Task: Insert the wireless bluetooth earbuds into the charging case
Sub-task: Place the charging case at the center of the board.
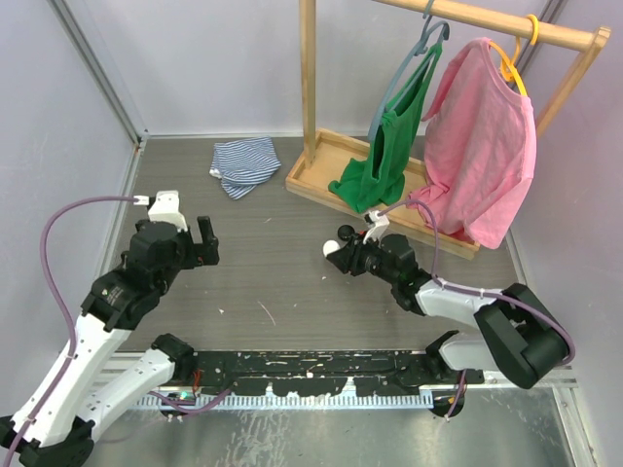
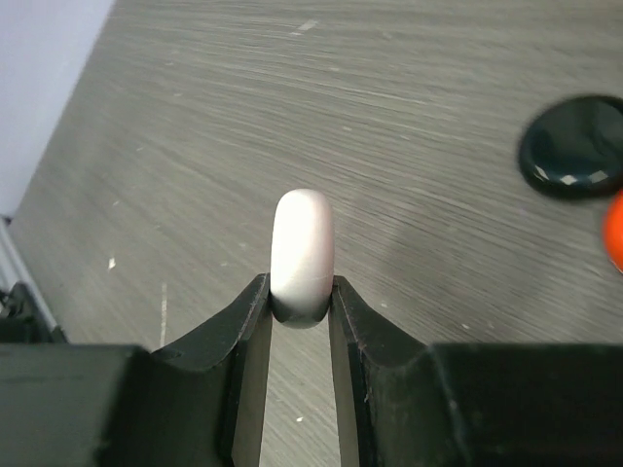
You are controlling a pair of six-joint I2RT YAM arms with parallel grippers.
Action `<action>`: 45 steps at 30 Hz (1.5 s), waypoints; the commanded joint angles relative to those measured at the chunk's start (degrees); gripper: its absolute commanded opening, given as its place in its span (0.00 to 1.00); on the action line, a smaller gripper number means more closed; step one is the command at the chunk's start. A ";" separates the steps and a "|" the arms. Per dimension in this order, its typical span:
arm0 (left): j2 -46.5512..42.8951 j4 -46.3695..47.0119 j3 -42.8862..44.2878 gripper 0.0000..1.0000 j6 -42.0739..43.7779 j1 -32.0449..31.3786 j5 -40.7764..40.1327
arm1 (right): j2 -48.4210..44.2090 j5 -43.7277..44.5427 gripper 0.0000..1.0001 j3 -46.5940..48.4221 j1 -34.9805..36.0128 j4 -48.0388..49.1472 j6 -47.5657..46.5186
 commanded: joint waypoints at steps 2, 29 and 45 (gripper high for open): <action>-2.89 4.37 -4.27 0.98 3.38 0.26 -12.42 | 4.37 9.31 0.03 0.24 -0.97 1.08 6.62; -9.37 6.76 -7.91 0.98 2.91 9.15 -2.86 | 13.48 18.68 0.63 3.69 -3.22 -2.23 14.02; -14.93 7.40 -8.61 0.98 3.14 9.14 0.40 | -21.27 24.26 1.00 4.19 -3.48 -37.06 4.31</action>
